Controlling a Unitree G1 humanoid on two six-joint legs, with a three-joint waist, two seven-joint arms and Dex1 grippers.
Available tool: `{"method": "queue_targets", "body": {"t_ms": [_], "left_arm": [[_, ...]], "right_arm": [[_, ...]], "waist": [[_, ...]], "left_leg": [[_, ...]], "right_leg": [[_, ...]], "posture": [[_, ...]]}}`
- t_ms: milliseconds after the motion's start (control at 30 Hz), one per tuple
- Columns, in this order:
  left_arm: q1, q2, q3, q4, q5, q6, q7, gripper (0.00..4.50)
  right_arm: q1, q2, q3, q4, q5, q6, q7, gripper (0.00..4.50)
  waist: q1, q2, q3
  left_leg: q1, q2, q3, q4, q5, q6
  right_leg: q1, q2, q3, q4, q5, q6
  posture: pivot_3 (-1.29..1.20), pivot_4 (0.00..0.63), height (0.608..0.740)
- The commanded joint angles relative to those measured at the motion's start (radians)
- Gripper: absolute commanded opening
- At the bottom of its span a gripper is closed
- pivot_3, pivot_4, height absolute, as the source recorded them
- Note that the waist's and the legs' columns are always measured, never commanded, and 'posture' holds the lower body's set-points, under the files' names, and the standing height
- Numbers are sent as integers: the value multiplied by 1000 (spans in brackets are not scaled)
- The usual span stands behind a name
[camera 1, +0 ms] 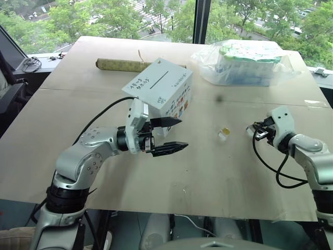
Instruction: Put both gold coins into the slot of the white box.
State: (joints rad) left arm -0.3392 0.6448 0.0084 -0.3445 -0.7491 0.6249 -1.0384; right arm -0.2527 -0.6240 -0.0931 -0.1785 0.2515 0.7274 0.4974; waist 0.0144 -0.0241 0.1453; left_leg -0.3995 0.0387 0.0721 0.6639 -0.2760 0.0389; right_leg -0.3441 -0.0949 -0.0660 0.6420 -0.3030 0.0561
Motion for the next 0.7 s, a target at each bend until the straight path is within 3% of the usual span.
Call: {"method": "queue_targets", "body": {"t_ms": [33,700], "left_arm": [[-12,-1,9,-46,-11,-10,3,4500],[4,2,14,-46,-8,-18,-4,4500]], "right_arm": [[11,-19,-4,-24,-7,-21,20,60],[-8,25,-33,-15,16,24,-6,60]], "waist": [[-1,0,0],[-2,0,0]], "left_leg": [[0,0,0,0,0,0],[0,0,0,0,0,0]], "right_leg": [[0,0,0,0,0,0],[0,0,0,0,0,0]], "posture": [[0,150,740],[0,150,740]]}}
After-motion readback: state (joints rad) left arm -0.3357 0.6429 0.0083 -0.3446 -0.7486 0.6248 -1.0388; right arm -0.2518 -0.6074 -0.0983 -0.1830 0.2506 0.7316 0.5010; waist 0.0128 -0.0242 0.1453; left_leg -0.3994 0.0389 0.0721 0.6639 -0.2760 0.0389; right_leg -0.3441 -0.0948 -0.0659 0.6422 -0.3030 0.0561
